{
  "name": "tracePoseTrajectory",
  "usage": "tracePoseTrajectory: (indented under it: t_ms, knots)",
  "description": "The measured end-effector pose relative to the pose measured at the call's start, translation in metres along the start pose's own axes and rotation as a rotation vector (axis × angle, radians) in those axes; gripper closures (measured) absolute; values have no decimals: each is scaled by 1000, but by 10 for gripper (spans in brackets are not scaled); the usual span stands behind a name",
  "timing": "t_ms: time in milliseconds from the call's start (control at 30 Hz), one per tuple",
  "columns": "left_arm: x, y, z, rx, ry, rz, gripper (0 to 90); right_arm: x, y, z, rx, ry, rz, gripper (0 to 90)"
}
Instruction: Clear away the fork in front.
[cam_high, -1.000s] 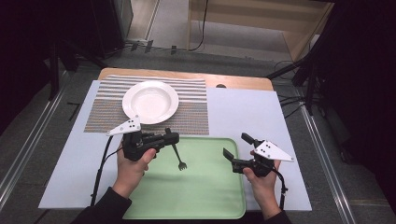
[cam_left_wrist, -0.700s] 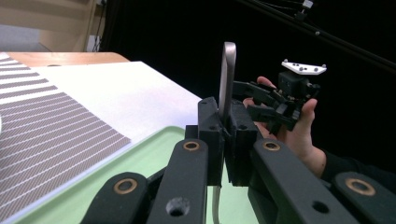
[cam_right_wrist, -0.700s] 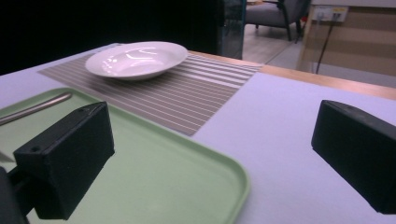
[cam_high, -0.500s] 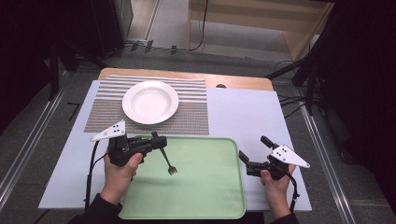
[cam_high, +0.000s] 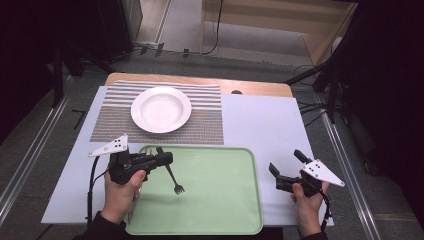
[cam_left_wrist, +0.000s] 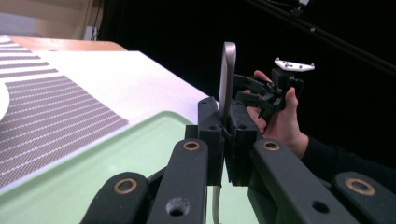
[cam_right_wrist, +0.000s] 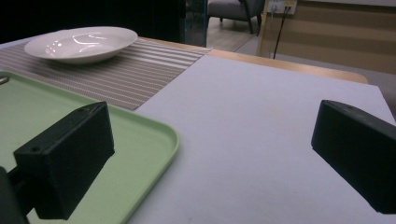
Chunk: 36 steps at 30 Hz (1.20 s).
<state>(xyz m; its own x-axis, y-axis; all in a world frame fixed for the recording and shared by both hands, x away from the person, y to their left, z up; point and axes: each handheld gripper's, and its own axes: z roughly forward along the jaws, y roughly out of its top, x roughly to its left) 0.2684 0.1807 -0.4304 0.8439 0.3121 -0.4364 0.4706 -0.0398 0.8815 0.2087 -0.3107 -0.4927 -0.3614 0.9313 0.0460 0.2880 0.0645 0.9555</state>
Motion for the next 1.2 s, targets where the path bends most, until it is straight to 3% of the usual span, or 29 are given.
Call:
tracePoseTrajectory:
  t_ms: [233, 333, 500, 633, 900, 1067, 1167, 1200]
  knots:
    - [6, -4, -1, 14, -28, -54, 865, -9, -8, -10, 1, -21, 16, 0]
    - [9, -7, 3, 42, -61, -88, 865, -12, -10, -15, -6, -31, 16, 0]
    - [13, -8, 6, 76, -77, -130, 865, -15, -14, -22, 6, -46, 11, 0]
    - [15, -7, 6, 94, -72, -158, 865, -19, -18, -28, 5, -57, 3, 0]
    - [24, -9, 11, 117, -40, -165, 858, -34, -24, -35, -18, -78, 46, 0]
    - [32, -10, 11, 141, 80, -145, 824, -31, -25, -30, 1, -66, 43, 0]
    - [37, -13, 17, 164, 191, -102, 776, -30, -26, -27, 6, -65, 35, 0]
    - [37, -13, 17, 164, 191, -102, 757, -30, -26, -27, 7, -67, 36, 0]
